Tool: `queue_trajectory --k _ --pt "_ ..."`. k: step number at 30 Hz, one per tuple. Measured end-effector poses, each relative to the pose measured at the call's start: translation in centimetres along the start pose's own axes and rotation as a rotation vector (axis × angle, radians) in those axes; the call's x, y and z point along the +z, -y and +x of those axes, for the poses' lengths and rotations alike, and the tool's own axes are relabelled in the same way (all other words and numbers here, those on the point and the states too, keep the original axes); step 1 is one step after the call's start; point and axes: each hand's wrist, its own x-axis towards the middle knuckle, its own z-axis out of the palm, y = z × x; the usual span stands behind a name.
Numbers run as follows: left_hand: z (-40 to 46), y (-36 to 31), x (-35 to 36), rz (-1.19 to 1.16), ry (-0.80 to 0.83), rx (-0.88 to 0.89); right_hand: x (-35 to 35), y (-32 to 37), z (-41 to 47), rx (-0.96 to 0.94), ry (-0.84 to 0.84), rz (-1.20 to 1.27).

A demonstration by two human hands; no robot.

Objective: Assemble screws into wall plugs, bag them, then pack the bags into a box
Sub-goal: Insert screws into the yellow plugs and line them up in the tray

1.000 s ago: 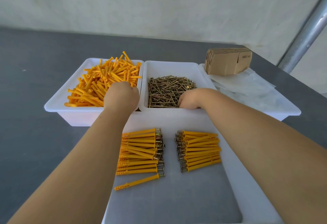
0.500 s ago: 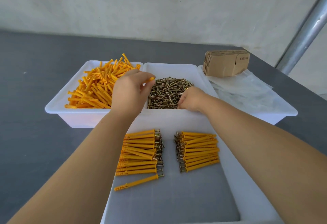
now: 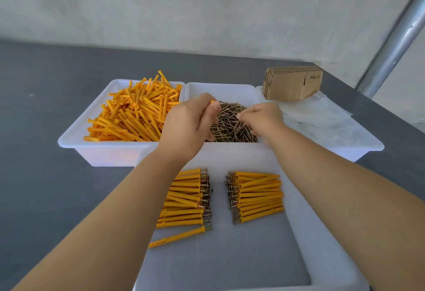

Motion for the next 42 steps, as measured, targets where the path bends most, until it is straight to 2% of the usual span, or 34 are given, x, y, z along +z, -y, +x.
queue_trajectory --k 4,7,13,17,23,28,32,39,42 --pt "-0.2 -0.2 0.2 -0.207 0.044 -0.122 -1.1 0.5 -0.8 -0.031 -0.097 0.435" --pt "-0.4 -0.2 0.3 -0.255 0.049 -0.155 -1.9 1.1 -2.1 -0.114 -0.116 0.553" --pt "0.3 0.7 0.4 -0.173 -0.156 -0.245 -1.2 0.8 -6.2 -0.511 -0.01 -0.001" --pt "0.2 0.9 -0.2 -0.035 -0.115 -0.194 -0.1 0.0 -8.0 -0.652 -0.07 -0.144" --pt "0.2 0.5 0.2 -0.044 0.079 -0.132 -0.1 -1.0 -8.5 -0.778 -0.151 -0.149" --pt "0.0 1.2 -0.2 -0.137 0.15 -0.159 -0.3 -0.9 -8.5 -0.803 -0.243 -0.19" --pt "-0.3 1.0 -0.1 -0.145 0.248 -0.117 -0.4 -0.9 -8.4 -0.852 -0.165 -0.271" --pt "-0.3 0.9 0.2 -0.197 0.275 -0.145 -0.8 -0.8 -8.4 -0.867 -0.099 -0.376" --pt "-0.4 0.2 0.5 -0.224 0.294 -0.109 -0.6 -0.6 -9.1 -0.904 -0.014 -0.26"
